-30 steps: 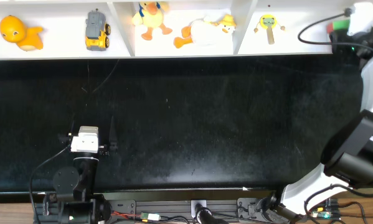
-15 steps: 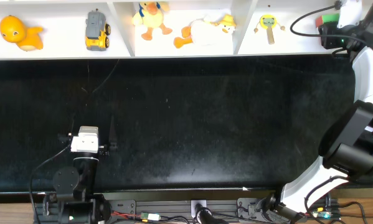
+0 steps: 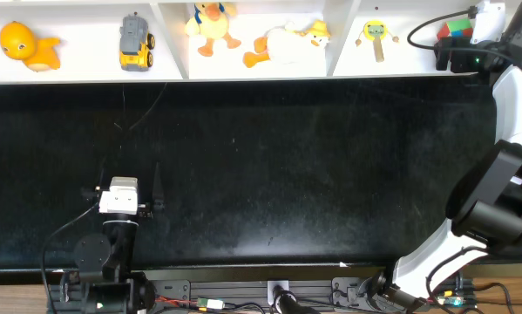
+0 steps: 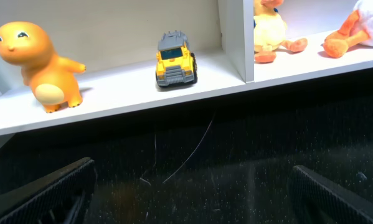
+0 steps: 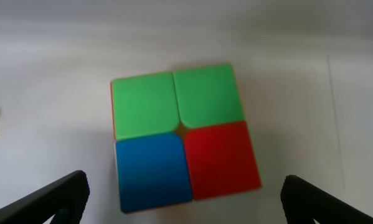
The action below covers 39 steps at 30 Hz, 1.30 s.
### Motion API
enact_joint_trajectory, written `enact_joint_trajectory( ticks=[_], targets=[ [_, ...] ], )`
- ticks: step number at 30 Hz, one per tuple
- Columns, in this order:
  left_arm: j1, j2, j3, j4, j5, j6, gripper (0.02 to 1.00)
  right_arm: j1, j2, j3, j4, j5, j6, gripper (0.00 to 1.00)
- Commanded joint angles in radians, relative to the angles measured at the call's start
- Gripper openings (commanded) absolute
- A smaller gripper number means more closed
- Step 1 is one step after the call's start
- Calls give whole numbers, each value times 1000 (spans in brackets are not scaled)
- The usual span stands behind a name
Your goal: Store Toys
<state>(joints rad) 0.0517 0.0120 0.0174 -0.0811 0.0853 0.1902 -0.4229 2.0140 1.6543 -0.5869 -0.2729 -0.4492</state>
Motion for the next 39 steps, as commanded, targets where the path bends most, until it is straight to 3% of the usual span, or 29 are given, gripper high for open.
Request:
enact_joint_trajectory(
  ticks=[1, 10, 17, 20, 25, 29, 33, 39],
  targets=[
    [-7, -9, -10, 5, -8, -12, 998, 5, -133, -124, 51, 39, -3, 996],
    [-7, -9, -10, 5, -8, -12, 998, 23, -443, -491, 113, 39, -2, 996],
    [-7, -9, -10, 5, -8, -12, 998, 196, -648, -725, 186, 50, 29, 993],
    [-7, -9, -10, 5, -8, -12, 998, 290, -704, -823, 298, 133, 117, 996],
    [-7, -9, -10, 5, -8, -12, 998, 532, -811, -1035, 599, 355, 205, 996],
    [-7, -9, -10, 5, -8, -12, 998, 686, -904, -1181, 743, 423, 274, 996],
    [-7, -9, -10, 5, -8, -12, 998, 711, -1030, -1307, 809, 417, 364, 996],
    [-7, -9, -10, 5, -8, -12, 996, 627, -1305, -1431, 756, 415, 361, 996]
  ],
)
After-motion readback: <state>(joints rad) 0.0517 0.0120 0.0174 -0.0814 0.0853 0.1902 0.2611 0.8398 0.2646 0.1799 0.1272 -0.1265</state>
